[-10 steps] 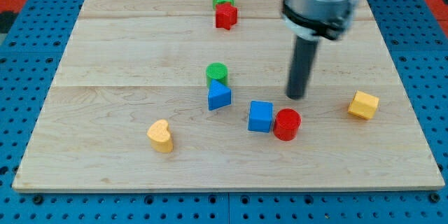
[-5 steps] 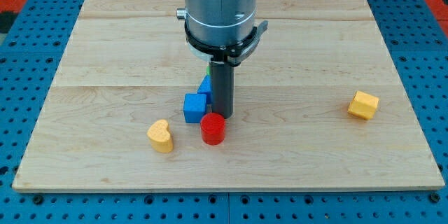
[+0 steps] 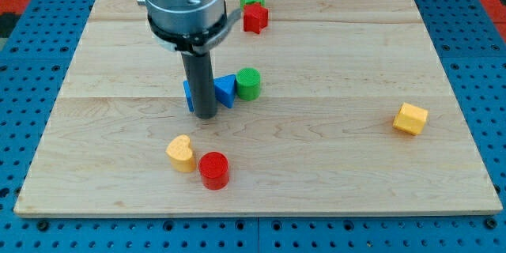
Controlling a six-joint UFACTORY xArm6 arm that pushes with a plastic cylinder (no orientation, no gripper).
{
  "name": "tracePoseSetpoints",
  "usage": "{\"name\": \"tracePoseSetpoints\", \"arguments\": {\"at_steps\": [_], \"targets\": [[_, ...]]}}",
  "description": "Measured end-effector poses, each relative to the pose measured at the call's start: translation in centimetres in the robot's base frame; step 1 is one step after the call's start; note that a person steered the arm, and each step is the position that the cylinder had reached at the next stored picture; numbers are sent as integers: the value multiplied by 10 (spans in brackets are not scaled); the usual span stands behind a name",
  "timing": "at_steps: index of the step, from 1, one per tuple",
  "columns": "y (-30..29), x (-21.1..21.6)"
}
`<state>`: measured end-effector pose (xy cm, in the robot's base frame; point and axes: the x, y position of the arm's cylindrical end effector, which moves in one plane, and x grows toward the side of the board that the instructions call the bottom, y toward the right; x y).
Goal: Move the blue cube below the red star
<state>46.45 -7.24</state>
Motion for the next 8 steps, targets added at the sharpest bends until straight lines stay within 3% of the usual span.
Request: {"name": "tracePoseSetpoints", "arguments": {"at_steps": [2,3,4,5,6,8], "targets": [[-8,-44],[-7,-87],[-19,-65],[-74,-49],[-86,-80],[37,-99]]}}
